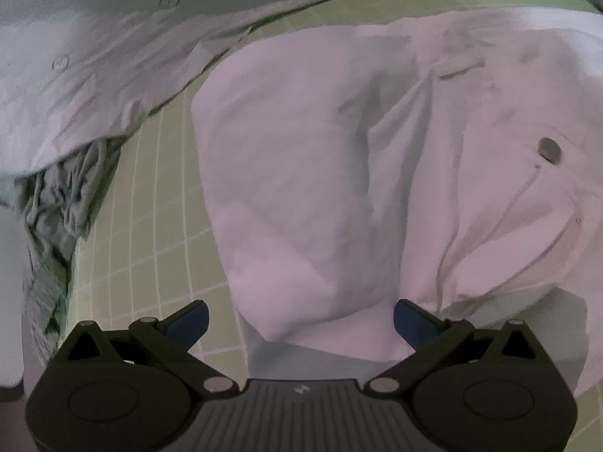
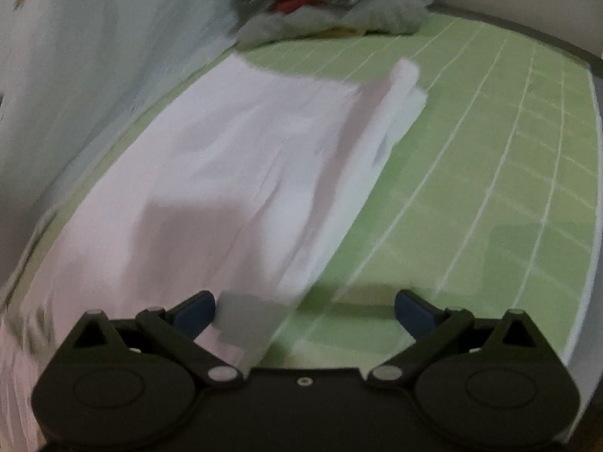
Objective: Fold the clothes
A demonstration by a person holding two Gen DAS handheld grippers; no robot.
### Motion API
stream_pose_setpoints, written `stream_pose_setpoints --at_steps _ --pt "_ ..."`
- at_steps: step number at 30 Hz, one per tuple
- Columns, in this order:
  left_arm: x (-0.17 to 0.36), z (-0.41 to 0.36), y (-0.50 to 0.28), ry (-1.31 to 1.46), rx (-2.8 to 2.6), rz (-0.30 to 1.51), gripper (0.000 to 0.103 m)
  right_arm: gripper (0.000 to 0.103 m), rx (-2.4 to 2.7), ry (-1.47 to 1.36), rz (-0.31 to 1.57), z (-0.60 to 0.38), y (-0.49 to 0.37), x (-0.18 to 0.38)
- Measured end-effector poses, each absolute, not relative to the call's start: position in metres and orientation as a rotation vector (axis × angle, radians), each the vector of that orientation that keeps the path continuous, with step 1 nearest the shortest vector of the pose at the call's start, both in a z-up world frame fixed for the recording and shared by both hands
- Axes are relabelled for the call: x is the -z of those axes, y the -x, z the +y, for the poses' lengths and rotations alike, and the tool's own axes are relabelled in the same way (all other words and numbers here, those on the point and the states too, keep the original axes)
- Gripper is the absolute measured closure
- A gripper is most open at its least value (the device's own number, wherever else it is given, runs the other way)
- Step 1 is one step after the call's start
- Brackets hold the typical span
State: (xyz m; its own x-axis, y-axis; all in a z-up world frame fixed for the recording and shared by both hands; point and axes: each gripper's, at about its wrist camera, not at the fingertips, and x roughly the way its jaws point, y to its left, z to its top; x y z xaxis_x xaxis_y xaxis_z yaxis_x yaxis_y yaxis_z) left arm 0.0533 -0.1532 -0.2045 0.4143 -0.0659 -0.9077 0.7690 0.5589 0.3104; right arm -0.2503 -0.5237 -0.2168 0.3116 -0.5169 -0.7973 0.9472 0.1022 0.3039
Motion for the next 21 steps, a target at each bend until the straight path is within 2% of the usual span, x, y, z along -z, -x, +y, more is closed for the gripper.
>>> stream_pose_setpoints --at_steps 10,17,18,20,21 --pt "0.208 -0.160 -0.064 -0.779 0.504 1.119 0.000 0.000 1.277 -0.960 0.385 -0.625 0.275 0.224" --pt "0.209 -0.162 -0.061 -0.736 0.437 1.141 0.000 0.000 1.312 -0.836 0.488 -0.654 0.254 0.225" --pt "0.209 -0.163 -0.061 -0.732 0.430 1.142 0.000 0.002 1.307 -0.813 0.505 -0.656 0.251 0.226" --pt "0.210 -0.164 -0.061 -0.726 0.417 1.142 0.000 0.027 1.289 -0.730 0.558 -0.655 0.242 0.225" --pt "0.210 -0.164 -0.060 -0.723 0.412 1.141 0.000 0.050 1.278 -0.682 0.591 -0.654 0.237 0.224"
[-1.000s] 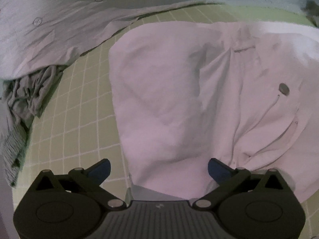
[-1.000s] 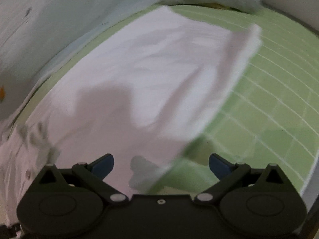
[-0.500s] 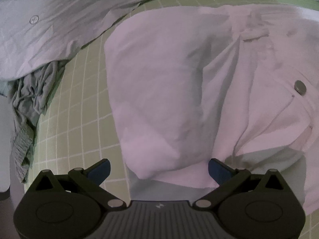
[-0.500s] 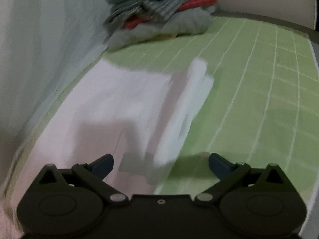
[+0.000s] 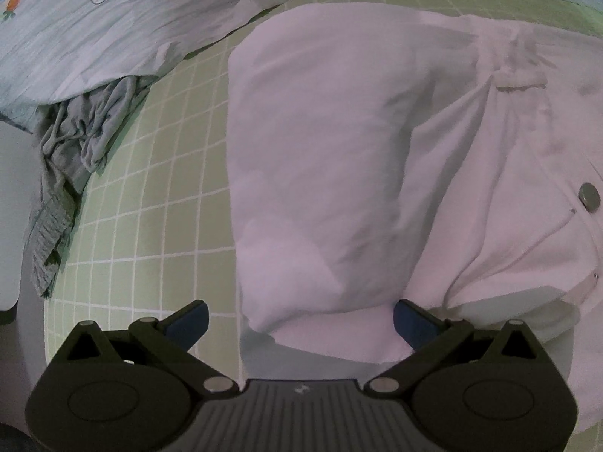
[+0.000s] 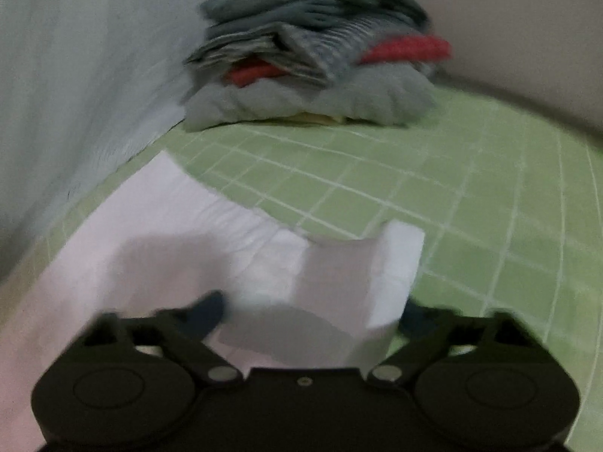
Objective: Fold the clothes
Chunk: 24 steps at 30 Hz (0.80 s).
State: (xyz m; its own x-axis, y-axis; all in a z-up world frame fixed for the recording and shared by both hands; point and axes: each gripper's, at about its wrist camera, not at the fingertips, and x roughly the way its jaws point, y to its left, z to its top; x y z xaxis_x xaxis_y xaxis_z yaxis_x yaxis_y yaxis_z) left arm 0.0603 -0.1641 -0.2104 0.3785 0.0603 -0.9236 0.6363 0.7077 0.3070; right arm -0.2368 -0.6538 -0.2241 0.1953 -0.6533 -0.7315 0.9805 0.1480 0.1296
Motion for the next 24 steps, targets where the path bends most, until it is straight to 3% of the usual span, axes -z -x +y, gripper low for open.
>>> stream_pose_setpoints --at_steps 2,4,9,16,19,24 --pt "0.211 -0.165 -0.059 -0.721 0.406 1.136 0.000 0.065 1.251 -0.634 0.624 -0.653 0.231 0.222" --pt "0.211 -0.165 -0.058 -0.720 0.402 1.132 0.000 0.090 1.266 -0.616 0.628 -0.654 0.230 0.218" --pt "0.213 -0.166 -0.058 -0.712 0.393 1.132 0.000 0.092 1.187 -0.532 0.535 -0.638 0.221 0.190" --pt "0.214 -0.164 -0.056 -0.699 0.401 1.118 0.000 0.093 0.804 -0.273 0.480 -0.548 0.141 0.138" --pt "0.214 -0.161 -0.056 -0.673 0.403 1.119 0.000 0.093 0.617 -0.300 0.506 -0.503 0.110 0.145" --pt "0.215 -0.156 -0.060 -0.621 0.418 1.135 0.000 0.091 0.420 -0.341 0.742 -0.444 0.080 0.204"
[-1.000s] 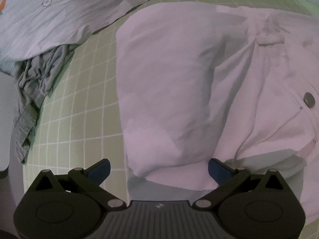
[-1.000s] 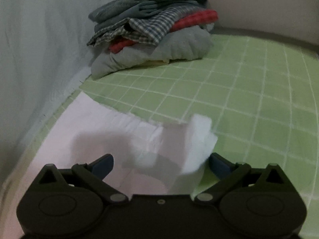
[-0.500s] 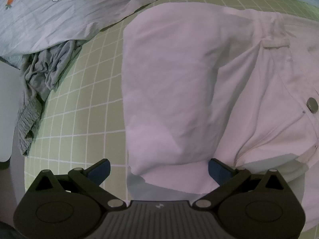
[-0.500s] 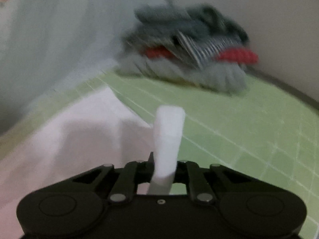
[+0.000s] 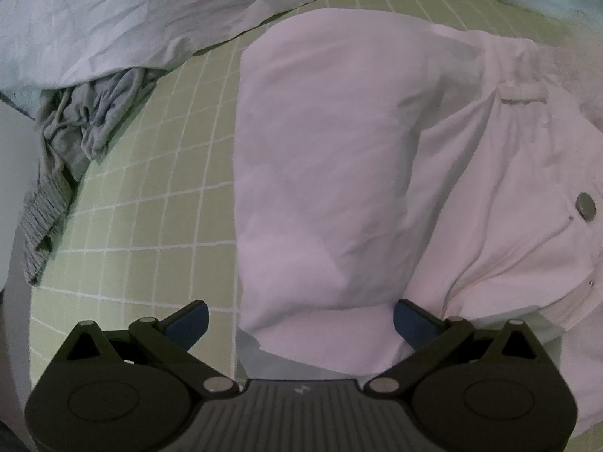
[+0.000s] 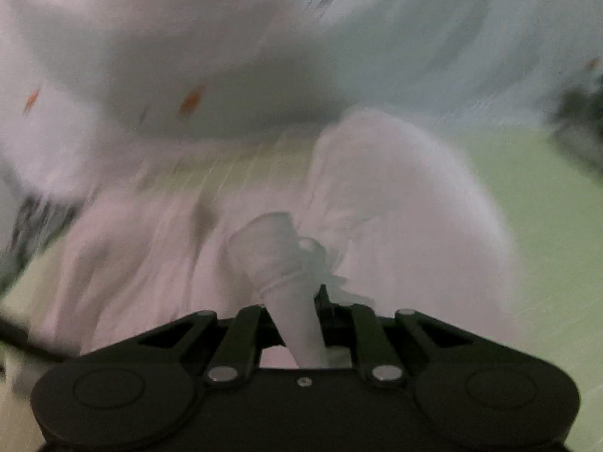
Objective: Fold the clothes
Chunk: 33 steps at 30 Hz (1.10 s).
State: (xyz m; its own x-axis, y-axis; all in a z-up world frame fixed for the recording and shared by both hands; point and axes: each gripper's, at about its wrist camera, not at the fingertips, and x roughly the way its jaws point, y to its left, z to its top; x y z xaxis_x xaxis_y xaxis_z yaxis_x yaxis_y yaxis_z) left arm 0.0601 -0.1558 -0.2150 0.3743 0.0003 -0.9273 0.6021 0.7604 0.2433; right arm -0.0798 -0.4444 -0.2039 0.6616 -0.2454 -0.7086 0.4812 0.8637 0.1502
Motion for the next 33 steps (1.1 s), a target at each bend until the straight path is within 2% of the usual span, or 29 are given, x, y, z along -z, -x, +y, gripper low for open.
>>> stream_pose_setpoints --at_steps 2,7,12,18,20,22,24,29,31,33 --pt "0.215 -0.153 -0.062 -0.601 0.427 1.144 0.000 0.090 0.434 -0.284 0.792 -0.432 0.079 0.214" --pt "0.217 -0.147 -0.066 -0.547 0.438 1.163 0.000 0.091 0.444 -0.336 0.751 -0.438 0.088 0.199" --pt "0.218 -0.142 -0.070 -0.491 0.453 1.189 0.000 0.091 0.373 -0.165 0.772 -0.411 0.102 0.195" --pt "0.219 -0.137 -0.070 -0.448 0.449 1.199 0.000 0.090 0.389 -0.295 0.828 -0.422 0.112 0.207" --pt "0.219 -0.138 -0.069 -0.449 0.445 1.194 0.000 0.081 0.388 -0.311 0.840 -0.424 0.110 0.207" --pt "0.218 -0.140 -0.067 -0.462 0.443 1.184 0.000 0.046 0.376 -0.335 0.834 -0.426 0.110 0.203" --pt "0.218 -0.141 -0.066 -0.478 0.444 1.175 0.000 0.026 0.374 -0.380 0.804 -0.429 0.112 0.197" --pt "0.217 -0.145 -0.064 -0.504 0.442 1.159 0.000 0.010 0.447 -0.467 0.653 -0.448 0.131 0.171" --pt "0.217 -0.144 -0.065 -0.511 0.443 1.157 0.000 0.000 0.529 -0.466 0.580 -0.459 0.139 0.165" --pt "0.217 -0.144 -0.066 -0.517 0.444 1.154 0.000 0.000 0.593 -0.470 0.599 -0.476 0.140 0.171"
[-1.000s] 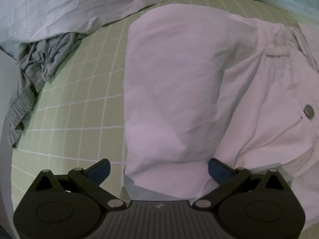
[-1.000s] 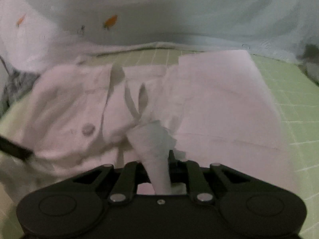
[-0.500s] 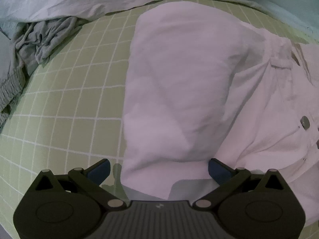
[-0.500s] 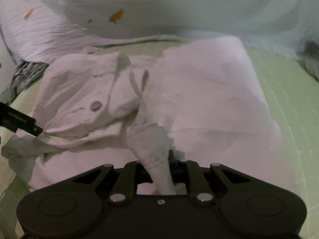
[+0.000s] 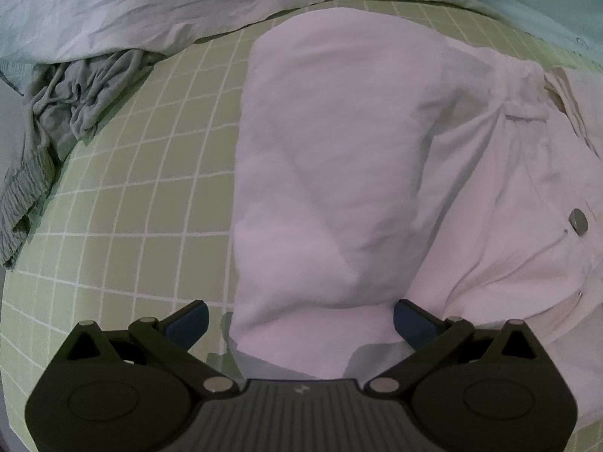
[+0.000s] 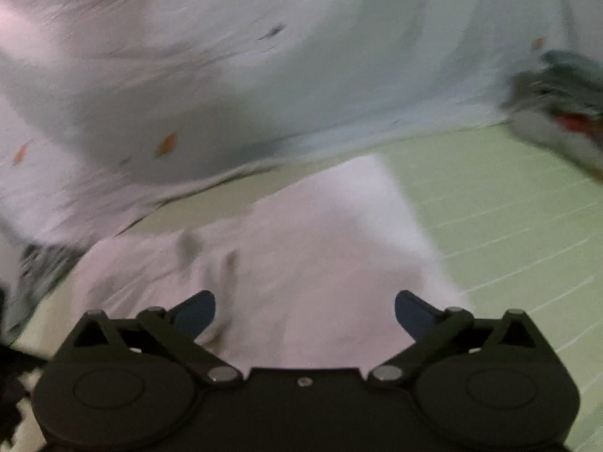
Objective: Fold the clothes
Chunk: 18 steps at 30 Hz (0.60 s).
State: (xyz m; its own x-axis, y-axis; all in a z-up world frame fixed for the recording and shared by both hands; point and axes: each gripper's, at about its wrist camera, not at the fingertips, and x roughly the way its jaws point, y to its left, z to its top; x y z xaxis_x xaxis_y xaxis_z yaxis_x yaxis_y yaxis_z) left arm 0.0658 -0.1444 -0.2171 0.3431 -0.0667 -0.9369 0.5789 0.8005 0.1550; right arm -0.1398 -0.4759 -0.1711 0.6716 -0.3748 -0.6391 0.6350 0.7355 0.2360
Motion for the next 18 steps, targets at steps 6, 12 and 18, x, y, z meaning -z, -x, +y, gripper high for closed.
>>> stream_pose_setpoints --at_steps 6,12,18 --pt "0.217 -0.146 -0.065 -0.522 0.442 1.153 0.000 0.000 0.690 -0.495 0.698 -0.523 0.136 0.205" --pt "0.215 -0.149 -0.062 -0.530 0.436 1.149 0.000 0.000 0.716 -0.546 0.758 -0.548 0.133 0.230" --pt "0.217 -0.149 -0.063 -0.532 0.429 1.147 0.000 0.007 0.716 -0.505 0.798 -0.546 0.121 0.230"
